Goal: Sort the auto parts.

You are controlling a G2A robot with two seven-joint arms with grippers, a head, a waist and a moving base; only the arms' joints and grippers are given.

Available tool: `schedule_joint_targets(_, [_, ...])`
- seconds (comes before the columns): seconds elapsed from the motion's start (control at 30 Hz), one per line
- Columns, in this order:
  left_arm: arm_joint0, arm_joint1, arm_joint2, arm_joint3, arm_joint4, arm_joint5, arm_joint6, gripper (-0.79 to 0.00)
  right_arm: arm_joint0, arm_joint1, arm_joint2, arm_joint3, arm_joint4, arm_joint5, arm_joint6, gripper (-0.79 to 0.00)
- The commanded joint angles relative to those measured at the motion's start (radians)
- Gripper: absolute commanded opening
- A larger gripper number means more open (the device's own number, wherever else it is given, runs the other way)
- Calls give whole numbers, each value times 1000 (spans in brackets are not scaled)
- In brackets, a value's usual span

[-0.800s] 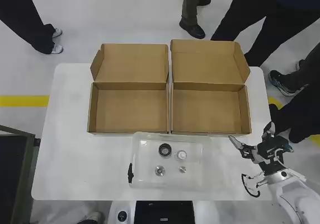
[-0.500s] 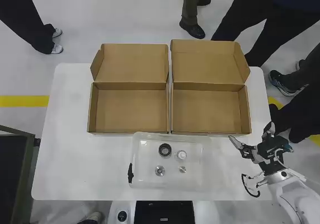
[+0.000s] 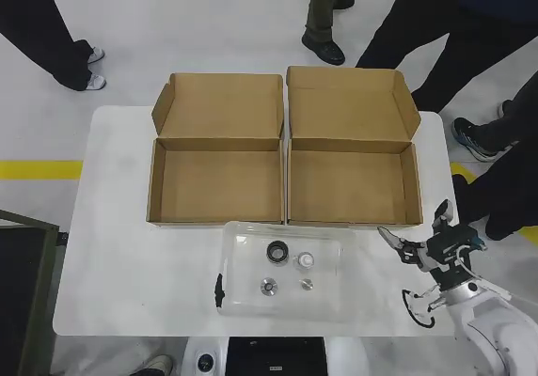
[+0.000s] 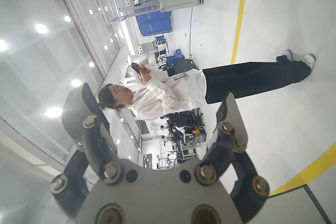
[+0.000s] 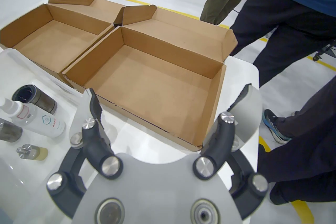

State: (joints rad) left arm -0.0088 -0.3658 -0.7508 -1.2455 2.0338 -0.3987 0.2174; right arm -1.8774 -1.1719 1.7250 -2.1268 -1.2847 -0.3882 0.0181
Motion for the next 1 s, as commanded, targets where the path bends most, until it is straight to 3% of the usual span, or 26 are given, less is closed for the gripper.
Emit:
schedule_joint_targets(0.0, [0,0,0,0,0,0,0,0,23,2,-14,4,15,-41,4,0])
schedule_joint_targets(0.5, [0,0,0,0,0,0,0,0,145,25,-134,-15,18,-423,32,0])
schedule_joint_targets(0.97, [0,0,0,0,0,0,0,0,185,41,-257,6,-110,-538,99,0])
